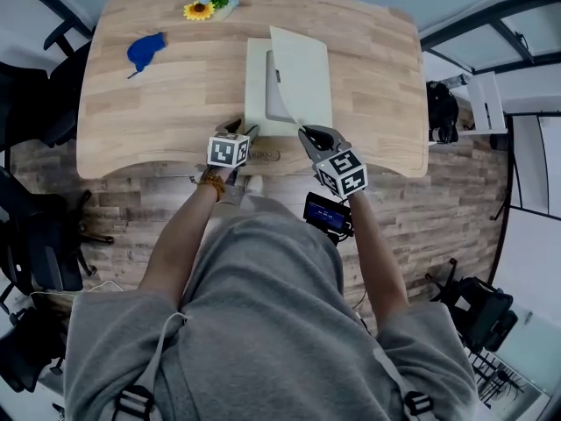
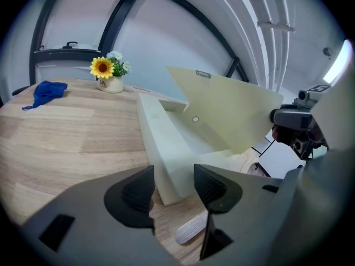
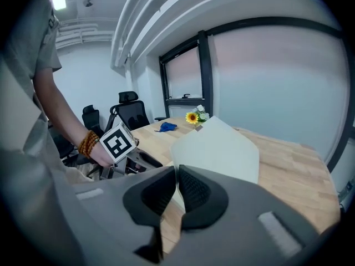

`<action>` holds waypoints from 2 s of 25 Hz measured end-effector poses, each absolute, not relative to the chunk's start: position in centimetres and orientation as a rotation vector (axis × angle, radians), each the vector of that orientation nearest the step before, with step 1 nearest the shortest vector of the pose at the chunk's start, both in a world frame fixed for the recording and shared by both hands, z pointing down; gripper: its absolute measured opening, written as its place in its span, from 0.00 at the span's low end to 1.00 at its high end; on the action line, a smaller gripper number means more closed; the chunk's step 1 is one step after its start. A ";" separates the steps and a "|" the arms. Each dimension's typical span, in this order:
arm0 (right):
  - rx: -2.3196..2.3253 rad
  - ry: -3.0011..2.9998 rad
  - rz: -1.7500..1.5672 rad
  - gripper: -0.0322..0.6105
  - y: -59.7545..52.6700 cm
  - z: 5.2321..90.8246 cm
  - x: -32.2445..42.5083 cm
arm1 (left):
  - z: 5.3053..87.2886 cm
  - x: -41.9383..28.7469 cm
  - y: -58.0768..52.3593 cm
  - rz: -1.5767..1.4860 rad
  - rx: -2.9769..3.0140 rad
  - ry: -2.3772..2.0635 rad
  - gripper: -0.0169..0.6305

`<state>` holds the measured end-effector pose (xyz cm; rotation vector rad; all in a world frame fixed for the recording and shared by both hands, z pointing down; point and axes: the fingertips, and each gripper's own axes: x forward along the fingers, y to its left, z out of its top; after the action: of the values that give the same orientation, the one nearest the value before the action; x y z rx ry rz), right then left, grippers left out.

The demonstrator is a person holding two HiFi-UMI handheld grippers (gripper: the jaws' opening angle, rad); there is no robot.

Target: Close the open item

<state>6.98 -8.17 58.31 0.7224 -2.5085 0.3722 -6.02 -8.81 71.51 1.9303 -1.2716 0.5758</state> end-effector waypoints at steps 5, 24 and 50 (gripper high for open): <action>0.667 -2.476 0.353 0.09 -7.7 59.6 6.3 | 71.6 -6.0 -8.7 0.563 1.937 -1.265 0.38; 0.507 -2.361 0.282 0.11 -6.3 64.3 4.2 | 71.5 -6.0 -8.7 0.544 1.923 -1.265 0.38; 0.314 -2.214 0.260 0.13 -6.2 69.0 1.3 | 71.7 -6.3 -8.3 0.522 1.873 -1.233 0.38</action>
<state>1.26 -6.19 68.99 0.3144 -2.2136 0.2599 -6.33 -8.31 71.72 1.8728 -1.2327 0.5218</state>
